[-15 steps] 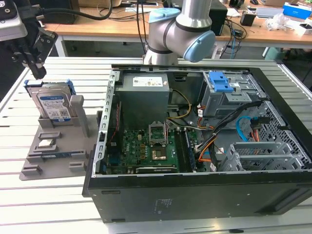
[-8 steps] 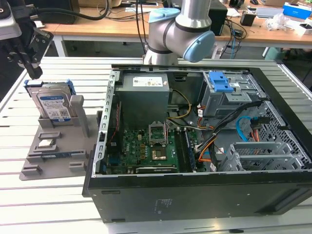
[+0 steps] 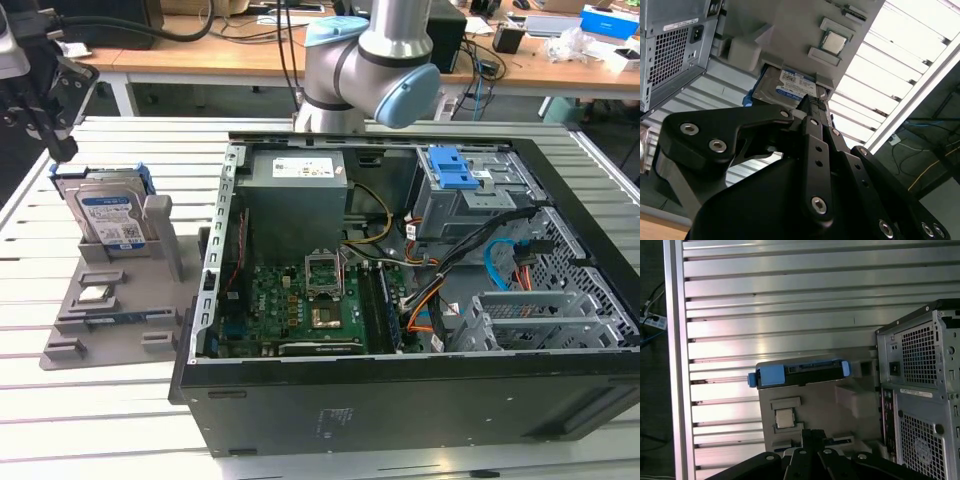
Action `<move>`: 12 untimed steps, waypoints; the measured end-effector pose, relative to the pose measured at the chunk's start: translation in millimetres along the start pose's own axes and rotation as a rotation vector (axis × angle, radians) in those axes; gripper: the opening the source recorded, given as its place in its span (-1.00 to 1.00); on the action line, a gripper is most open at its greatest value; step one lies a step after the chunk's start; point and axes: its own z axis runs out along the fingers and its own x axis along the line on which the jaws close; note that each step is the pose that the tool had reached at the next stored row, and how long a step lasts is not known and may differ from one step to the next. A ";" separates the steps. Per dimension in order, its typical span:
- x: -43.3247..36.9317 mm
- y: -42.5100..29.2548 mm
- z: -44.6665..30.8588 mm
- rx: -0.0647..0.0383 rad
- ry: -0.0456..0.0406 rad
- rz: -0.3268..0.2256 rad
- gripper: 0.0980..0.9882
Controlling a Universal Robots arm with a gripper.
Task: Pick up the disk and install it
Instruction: 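Reach for the disk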
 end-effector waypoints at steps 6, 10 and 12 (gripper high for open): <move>11.2 6.5 0.9 0.000 -0.0001 0.000 -0.98; 17.9 7.8 0.9 0.000 0.0001 0.000 -0.98; 22.0 7.9 0.9 0.000 0.0000 0.000 -0.98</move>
